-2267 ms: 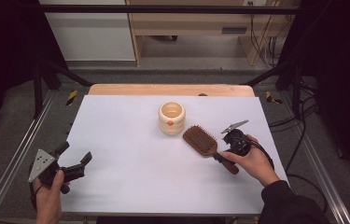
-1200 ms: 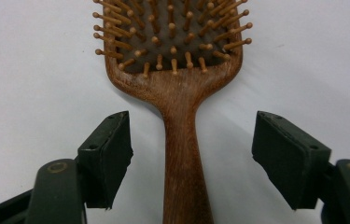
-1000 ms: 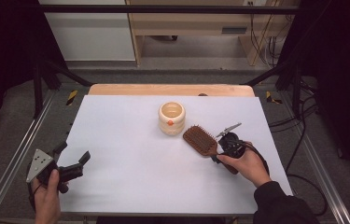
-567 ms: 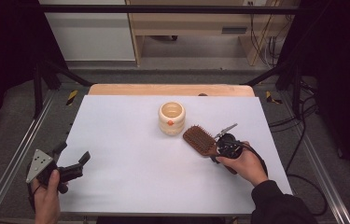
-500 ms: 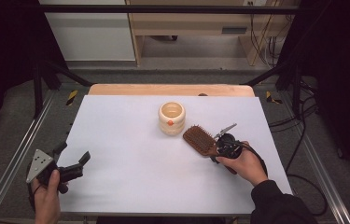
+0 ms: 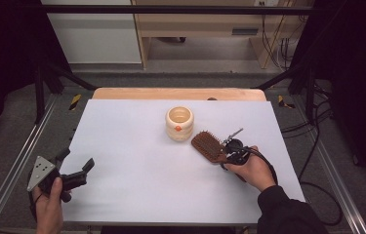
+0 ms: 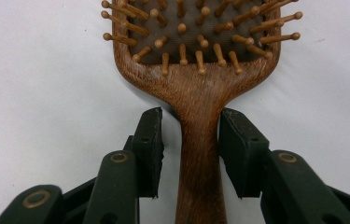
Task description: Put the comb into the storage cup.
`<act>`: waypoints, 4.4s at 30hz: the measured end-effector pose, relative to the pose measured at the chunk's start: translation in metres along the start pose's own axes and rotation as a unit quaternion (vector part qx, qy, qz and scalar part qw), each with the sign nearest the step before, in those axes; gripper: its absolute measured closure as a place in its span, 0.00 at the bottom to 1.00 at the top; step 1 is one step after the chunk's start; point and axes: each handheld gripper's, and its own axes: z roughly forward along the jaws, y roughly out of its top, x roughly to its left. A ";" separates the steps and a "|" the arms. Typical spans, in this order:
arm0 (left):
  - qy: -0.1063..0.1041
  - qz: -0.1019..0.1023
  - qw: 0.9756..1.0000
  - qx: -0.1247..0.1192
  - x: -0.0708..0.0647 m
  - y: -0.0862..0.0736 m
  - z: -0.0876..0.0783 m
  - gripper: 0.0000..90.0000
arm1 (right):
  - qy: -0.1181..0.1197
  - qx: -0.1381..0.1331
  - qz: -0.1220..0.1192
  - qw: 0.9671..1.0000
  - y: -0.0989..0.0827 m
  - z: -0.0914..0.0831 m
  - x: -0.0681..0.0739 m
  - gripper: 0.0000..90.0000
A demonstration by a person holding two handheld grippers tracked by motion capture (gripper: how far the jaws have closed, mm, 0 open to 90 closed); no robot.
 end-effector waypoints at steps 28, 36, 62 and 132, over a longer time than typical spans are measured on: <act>0.002 0.001 1.000 -0.001 0.000 0.001 0.000 0.02 | -0.022 -0.050 0.017 0.998 -0.022 -0.011 0.010 0.81; -0.006 0.004 1.000 0.004 -0.003 0.000 0.002 0.02 | -0.027 -0.123 0.052 0.991 -0.041 -0.028 0.011 0.81; -0.027 -0.012 1.000 0.004 -0.021 0.004 0.005 0.02 | -0.026 -0.308 0.093 0.946 -0.055 -0.051 0.017 0.81; -0.217 -0.059 0.974 0.033 -0.206 0.103 0.101 0.03 | 0.018 -0.418 -0.016 0.908 -0.022 -0.067 0.095 0.81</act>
